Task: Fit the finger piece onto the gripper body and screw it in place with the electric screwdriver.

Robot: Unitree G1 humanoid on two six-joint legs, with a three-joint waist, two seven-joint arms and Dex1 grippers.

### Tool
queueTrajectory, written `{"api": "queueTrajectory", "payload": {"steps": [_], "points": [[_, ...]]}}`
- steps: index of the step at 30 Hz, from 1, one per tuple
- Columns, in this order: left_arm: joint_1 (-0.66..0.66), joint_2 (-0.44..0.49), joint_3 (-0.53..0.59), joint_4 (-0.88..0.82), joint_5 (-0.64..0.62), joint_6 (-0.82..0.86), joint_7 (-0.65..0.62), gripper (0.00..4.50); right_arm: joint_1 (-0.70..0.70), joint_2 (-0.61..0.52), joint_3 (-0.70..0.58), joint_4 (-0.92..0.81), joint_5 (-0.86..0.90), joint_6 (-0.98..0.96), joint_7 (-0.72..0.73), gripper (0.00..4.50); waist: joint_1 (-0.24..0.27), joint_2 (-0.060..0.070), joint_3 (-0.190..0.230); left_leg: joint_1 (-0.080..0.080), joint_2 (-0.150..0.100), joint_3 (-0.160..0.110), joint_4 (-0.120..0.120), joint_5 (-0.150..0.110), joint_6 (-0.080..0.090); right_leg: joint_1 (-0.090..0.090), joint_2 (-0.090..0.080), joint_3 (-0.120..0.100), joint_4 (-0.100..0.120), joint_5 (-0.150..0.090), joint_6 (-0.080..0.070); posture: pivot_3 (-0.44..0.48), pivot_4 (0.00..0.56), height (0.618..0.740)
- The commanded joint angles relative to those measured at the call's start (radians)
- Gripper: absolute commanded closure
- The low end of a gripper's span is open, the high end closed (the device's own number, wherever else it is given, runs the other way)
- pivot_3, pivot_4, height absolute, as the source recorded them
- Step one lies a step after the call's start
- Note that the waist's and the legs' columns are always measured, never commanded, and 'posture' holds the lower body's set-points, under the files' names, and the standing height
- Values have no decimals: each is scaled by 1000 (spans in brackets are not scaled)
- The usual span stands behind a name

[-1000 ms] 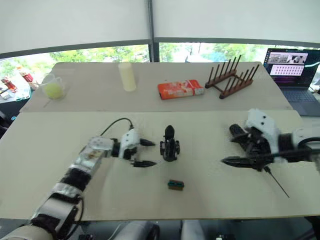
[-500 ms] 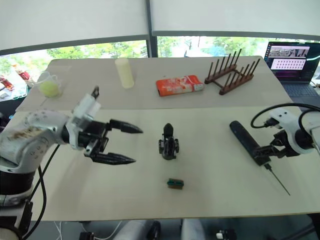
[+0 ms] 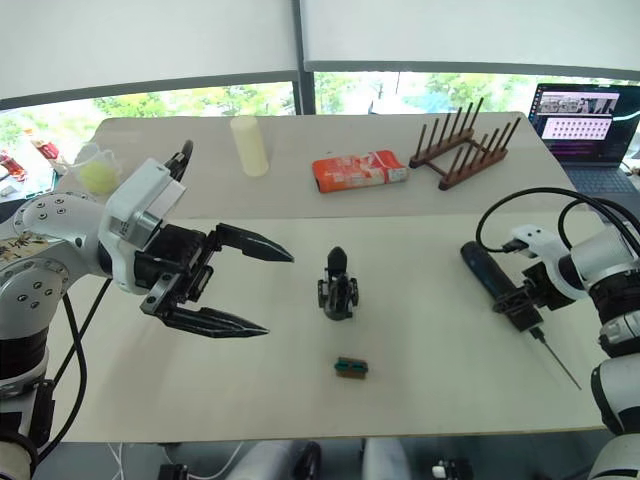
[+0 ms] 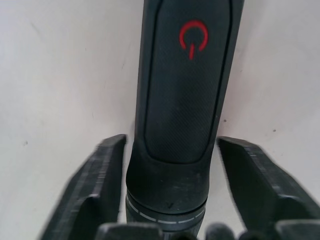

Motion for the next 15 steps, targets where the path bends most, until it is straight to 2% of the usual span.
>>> {"api": "queueTrajectory", "payload": {"steps": [1, 6, 9, 15], "points": [[-14, 21, 10, -20, 0, -23, -3, 0, -20, -51, -3, -40, -35, -76, 96, 2623, 0, 0, 0, 0, 0, 0, 0, 0, 0, 0, 0, -1, 0, 0, 0, 0, 150, 740], [-2, 22, -11, -18, 24, -58, -19, 0, 4, -102, -45, -299, -8, -95, 193, 2646, -1, 6, 3, -1, 0, 1, 0, 0, -1, -2, 0, -2, 1, 0, 0, 0, 150, 740], [-9, 12, -21, -10, 27, -70, -15, 0, 62, -96, -71, -422, 3, -158, 161, 2646, -5, 6, 3, -1, 1, 1, 0, 1, -2, -3, 0, -2, 2, 0, 0, 0, 150, 740], [-26, 3, -44, -1, 34, -80, -23, 0, 165, -72, -94, -470, -23, -281, 86, 2647, 5, 6, 4, -1, -1, 1, 1, 1, -1, -2, 0, -3, 2, 0, 0, 0, 150, 740]]}}
